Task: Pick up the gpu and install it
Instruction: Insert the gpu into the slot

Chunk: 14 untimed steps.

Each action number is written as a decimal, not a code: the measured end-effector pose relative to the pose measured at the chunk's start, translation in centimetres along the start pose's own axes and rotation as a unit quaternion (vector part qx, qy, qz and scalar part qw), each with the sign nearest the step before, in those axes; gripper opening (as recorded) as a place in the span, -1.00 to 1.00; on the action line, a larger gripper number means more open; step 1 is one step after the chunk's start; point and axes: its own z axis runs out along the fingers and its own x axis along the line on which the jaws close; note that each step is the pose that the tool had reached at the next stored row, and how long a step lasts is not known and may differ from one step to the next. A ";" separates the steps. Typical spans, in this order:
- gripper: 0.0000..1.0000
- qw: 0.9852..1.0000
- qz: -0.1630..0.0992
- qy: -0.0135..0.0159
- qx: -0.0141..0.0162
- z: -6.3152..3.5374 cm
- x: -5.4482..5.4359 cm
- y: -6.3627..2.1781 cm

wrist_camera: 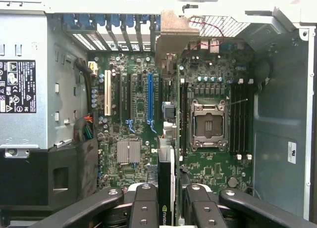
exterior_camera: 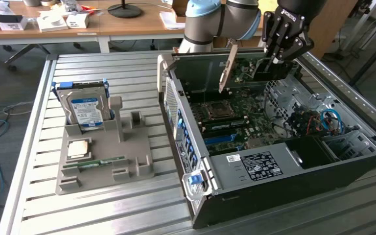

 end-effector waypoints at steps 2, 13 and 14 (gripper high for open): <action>-0.47 1.000 0.000 0.000 0.000 0.07 0.0 -0.01; -0.47 1.000 0.000 0.000 0.000 1.06 0.0 -0.04; -0.47 1.000 0.000 0.000 0.000 1.06 0.0 -0.04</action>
